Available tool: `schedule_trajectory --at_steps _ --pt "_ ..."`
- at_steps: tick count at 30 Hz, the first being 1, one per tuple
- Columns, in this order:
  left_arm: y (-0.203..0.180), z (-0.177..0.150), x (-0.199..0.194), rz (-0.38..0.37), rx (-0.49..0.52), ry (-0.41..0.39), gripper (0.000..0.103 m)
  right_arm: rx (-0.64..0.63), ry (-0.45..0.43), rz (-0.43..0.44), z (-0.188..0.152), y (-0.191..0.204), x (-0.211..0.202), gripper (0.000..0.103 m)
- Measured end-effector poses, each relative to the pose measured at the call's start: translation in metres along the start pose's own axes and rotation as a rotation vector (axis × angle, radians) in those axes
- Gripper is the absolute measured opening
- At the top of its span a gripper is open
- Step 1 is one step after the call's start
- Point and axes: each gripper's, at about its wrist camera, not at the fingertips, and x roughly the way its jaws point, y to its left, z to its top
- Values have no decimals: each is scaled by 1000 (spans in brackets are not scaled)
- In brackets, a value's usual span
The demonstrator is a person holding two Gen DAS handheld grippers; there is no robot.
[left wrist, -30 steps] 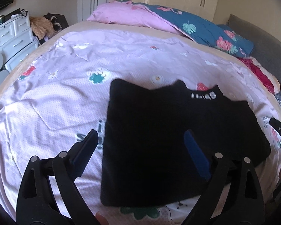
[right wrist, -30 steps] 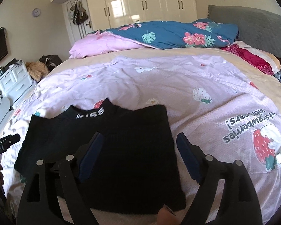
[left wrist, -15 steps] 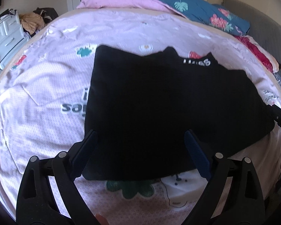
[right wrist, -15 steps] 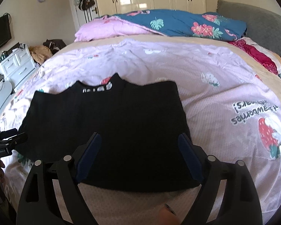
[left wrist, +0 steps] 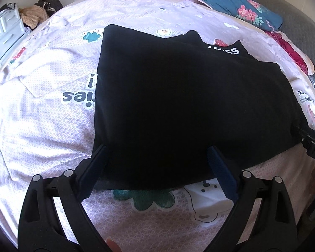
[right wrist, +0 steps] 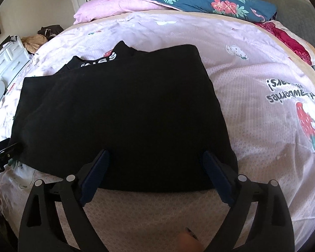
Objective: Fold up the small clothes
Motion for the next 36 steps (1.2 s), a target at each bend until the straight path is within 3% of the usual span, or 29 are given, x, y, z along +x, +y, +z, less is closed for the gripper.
schedule_trajectory --at_steps 5,11,19,36 --pt "0 -1 -3 -1 -1 -6 88 11 -5 0 -6 -1 -2 92" --pt "1 -3 -15 -16 -21 -23 92 47 -70 44 -7 -4 -16 99" --pt "4 -8 -28 -14 -40 -34 94 65 -139 69 -12 -5 -40 99" --pt "18 -25 -55 13 -35 -62 94 1 -155 47 -30 20 -61 99"
